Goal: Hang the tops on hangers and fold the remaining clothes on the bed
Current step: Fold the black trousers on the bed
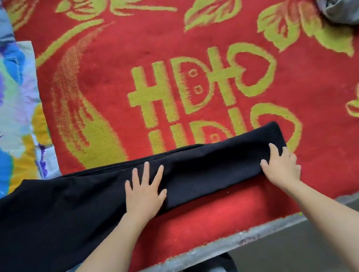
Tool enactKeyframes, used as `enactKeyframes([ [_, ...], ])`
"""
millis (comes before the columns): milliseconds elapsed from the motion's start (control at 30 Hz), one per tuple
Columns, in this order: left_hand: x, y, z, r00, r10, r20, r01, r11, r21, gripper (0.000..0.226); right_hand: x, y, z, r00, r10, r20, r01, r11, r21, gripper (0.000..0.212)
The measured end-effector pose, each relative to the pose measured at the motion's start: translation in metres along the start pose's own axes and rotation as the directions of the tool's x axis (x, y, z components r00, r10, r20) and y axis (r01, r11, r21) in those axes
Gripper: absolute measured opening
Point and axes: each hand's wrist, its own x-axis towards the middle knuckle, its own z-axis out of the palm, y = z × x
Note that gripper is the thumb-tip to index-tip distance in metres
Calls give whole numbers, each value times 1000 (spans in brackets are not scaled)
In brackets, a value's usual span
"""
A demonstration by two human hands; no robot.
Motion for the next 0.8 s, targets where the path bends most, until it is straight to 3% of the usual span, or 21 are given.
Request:
enactKeyframes([
  [100, 17, 12, 5, 995, -58, 80, 53, 997, 63, 74, 23, 35, -3, 996, 63, 71, -69, 993, 93, 51],
  [200, 20, 14, 9, 992, -96, 86, 86, 990, 111, 77, 35, 42, 3, 994, 59, 88, -88, 920, 381, 50],
  [267, 20, 14, 7, 991, -92, 101, 80, 989, 121, 78, 37, 36, 6, 988, 134, 79, -154, 787, 597, 53],
  [367, 19, 15, 5, 990, -99, 96, 85, 986, 145, 79, 36, 28, 3, 937, 252, 242, -330, 411, 850, 40],
  [433, 14, 19, 3, 990, -128, 65, 116, 981, 153, 78, 39, 32, -3, 894, 226, 387, -443, 312, 841, 12],
  [533, 3, 35, 2, 988, -133, -79, 141, 984, 107, 84, 47, 41, -25, 908, 224, 355, -405, 249, 880, 24],
  [633, -2, 50, 10, 977, -30, -213, 34, 999, 11, 74, 52, 45, -44, 903, 341, 261, -313, 105, 944, 27],
  [700, -6, 59, 13, 989, -16, -146, 13, 1000, -17, 65, 45, 48, -43, 866, 395, 308, -335, 0, 942, 26],
  [800, -1, 68, 18, 994, -83, -65, 80, 996, -45, 71, 32, 46, -36, 889, 297, 348, -361, -13, 933, 23],
])
